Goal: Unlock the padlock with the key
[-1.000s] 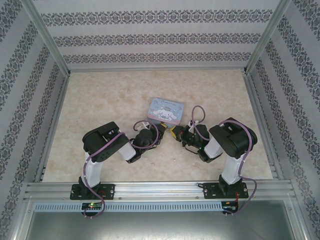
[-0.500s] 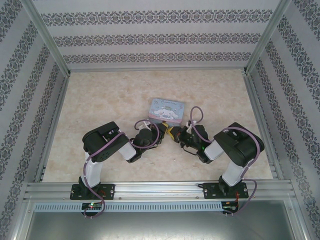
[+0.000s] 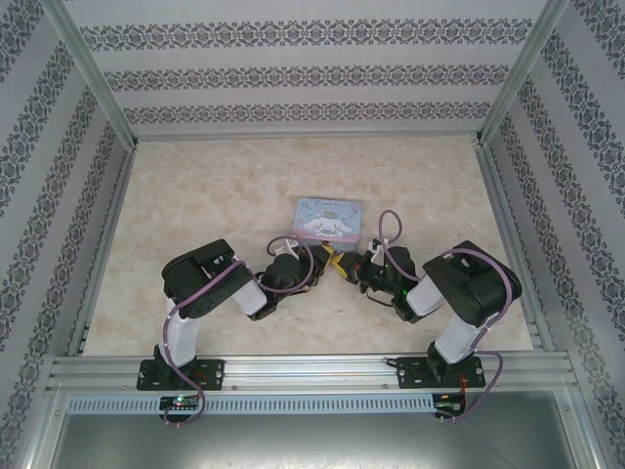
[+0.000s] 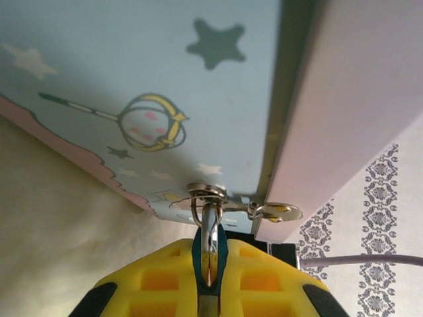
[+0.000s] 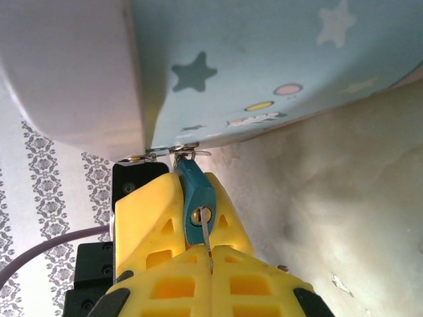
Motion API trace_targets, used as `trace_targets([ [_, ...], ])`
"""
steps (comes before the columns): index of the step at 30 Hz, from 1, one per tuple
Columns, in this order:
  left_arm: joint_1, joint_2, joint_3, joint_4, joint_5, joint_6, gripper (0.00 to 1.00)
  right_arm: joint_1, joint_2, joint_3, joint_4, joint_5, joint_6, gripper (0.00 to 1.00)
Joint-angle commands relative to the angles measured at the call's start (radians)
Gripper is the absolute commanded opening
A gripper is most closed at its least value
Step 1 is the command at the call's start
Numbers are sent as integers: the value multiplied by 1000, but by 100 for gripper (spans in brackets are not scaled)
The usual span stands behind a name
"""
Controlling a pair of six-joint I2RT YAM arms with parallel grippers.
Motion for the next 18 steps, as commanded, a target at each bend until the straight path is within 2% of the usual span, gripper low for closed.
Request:
trace_targets([
  [1,-45,-48,-8,146,87,12,0,-44,-13,-12,-11,43,-37,0],
  [13,-28,-54,-35,127,57,22,0,-137,-47,-61,-40,-26,-59,0],
  [18,-22,-48,-27,119,62,24,0,-138,-92,-67,-53,-54,-54,0],
])
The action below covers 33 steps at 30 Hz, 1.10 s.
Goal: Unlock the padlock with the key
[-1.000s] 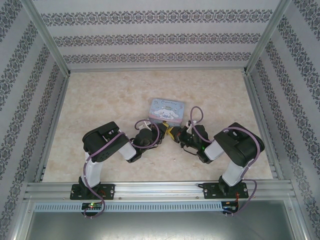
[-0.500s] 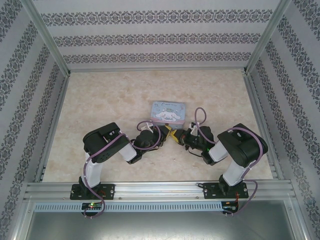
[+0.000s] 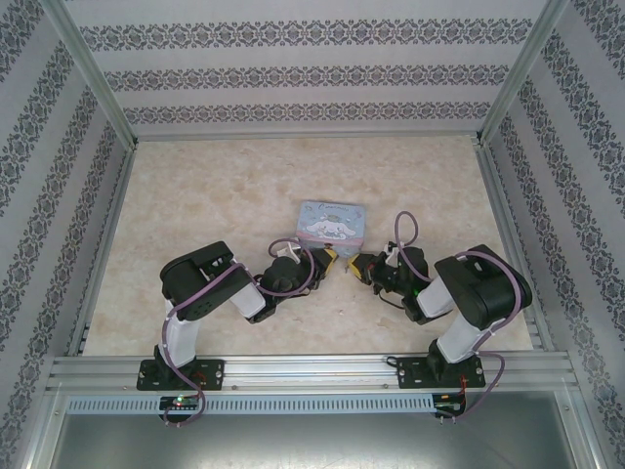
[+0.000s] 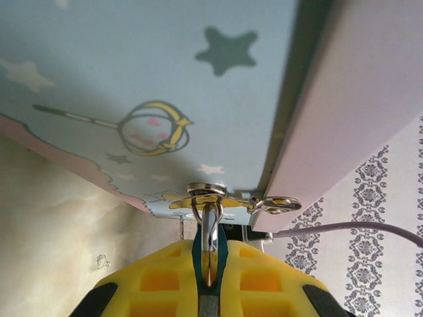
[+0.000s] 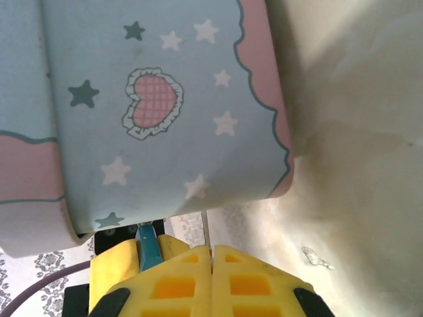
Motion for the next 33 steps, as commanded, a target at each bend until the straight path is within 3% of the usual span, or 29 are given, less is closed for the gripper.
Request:
trace_targets([
  [1,-7,-29,-1,85,22,22,0,-11,-53,-17,6,-18,-24,0],
  [17,34,-29,-9,54,70,40,0,-35,-377,-1,-235,-248,-174,0],
  [24,57,-30,6,57,144,40,0,-38,-360,11,-281,-289,-235,0],
  [33,85,-50,6,68,244,44,0,-47,-259,13,-202,-344,-233,0],
])
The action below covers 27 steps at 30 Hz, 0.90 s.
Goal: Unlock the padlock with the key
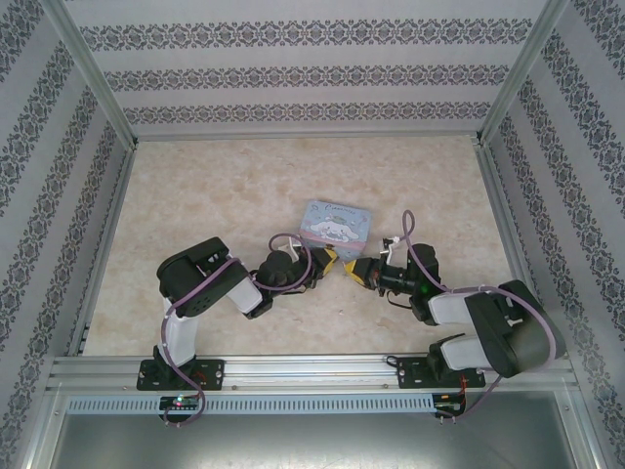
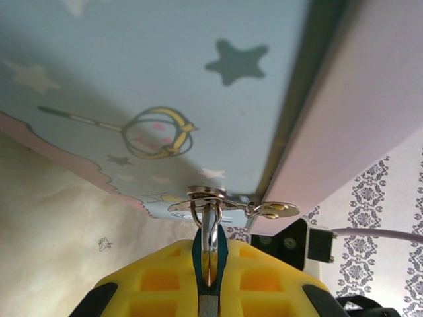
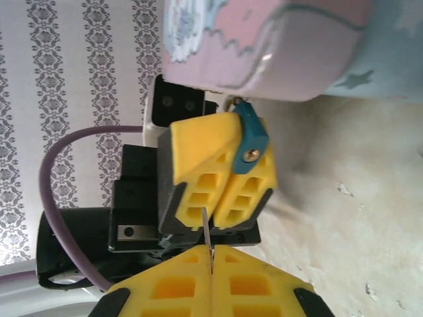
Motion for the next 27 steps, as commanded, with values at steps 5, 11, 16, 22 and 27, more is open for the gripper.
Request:
trace_targets([
  [5,30,-67,7,61,99,45,0,-8,73,20,118,-60,1,0],
  [11,38,-68,13,60,130,59,0,-8,103,41,141,-70,18,0],
  [16,39,-58,17,75,138,61,0,-9,103,52,134,-71,22,0],
  [22,40,-51,20,83,139,57,0,-9,122,58,140,-67,23,0],
  [27,41,-51,13,84,133,55,0,-7,139,51,139,-63,12,0],
])
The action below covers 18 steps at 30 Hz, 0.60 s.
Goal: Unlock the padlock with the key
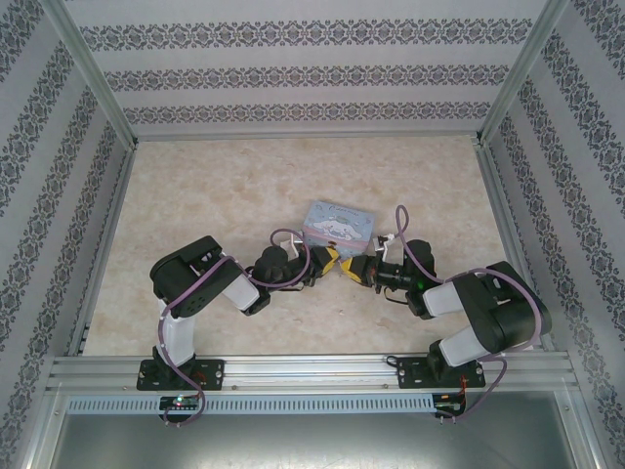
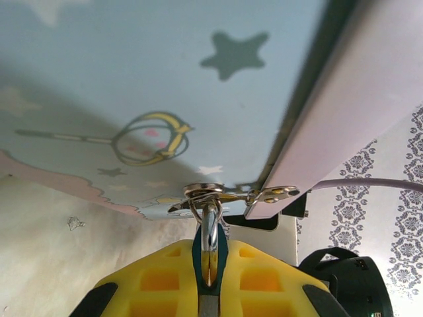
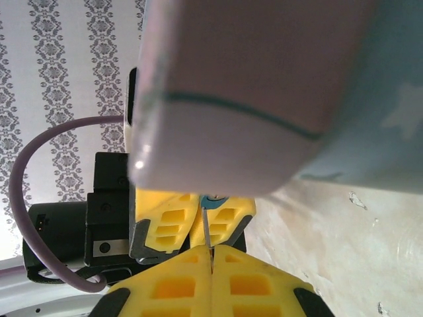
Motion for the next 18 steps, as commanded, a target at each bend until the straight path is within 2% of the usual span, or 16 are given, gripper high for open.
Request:
trace_targets([
  [1,13,-20,14,85,17,27,0,-7,16,9,38,-12,-13,0],
  [18,13,-16,15,84,19,26,0,-8,49,28,48,2,-5,0],
])
